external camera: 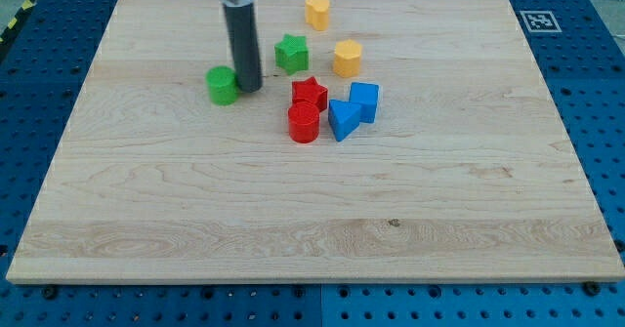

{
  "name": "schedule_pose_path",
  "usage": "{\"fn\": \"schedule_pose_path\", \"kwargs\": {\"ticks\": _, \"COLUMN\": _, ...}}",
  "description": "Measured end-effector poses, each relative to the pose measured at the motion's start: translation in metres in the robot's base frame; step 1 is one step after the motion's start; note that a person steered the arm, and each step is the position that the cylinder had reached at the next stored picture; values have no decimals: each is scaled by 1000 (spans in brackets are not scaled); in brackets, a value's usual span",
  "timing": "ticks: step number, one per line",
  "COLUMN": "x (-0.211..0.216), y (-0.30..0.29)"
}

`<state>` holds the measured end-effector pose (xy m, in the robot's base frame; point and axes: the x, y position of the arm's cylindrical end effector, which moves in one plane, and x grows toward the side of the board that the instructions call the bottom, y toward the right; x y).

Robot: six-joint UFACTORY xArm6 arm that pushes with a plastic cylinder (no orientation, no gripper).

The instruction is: Move yellow heart towards green circle

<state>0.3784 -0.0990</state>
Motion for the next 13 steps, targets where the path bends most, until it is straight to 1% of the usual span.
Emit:
{"fn": "schedule_pose_path", "kwargs": {"ticks": 1, "x": 3, "y": -6}}
{"fn": "schedule_pose_path", "kwargs": {"ticks": 2, "x": -10, "y": 11}}
{"fn": "schedule_pose_path", "kwargs": {"ticks": 3, "x": -67, "y": -10}}
{"fn": "schedule_pose_path", "kwargs": {"ticks": 4, "x": -132, "y": 26}}
{"fn": "schedule_pose_path", "kwargs": {"ticks": 5, "x": -171, "y": 114}}
{"fn": "schedule_pose_path", "kwargs": {"ticks": 6, "x": -180, "y": 187}}
{"fn": "schedule_pose_path", "kwargs": {"ticks": 7, "x": -180, "y": 204}}
{"fn": "schedule_pose_path", "kwargs": {"ticks": 8, "x": -179, "y": 198}}
{"fn": "schedule_pose_path", "kwargs": {"ticks": 10, "x": -154, "y": 183}}
{"fn": "schedule_pose_path", "kwargs": {"ticks": 13, "x": -147, "y": 115}}
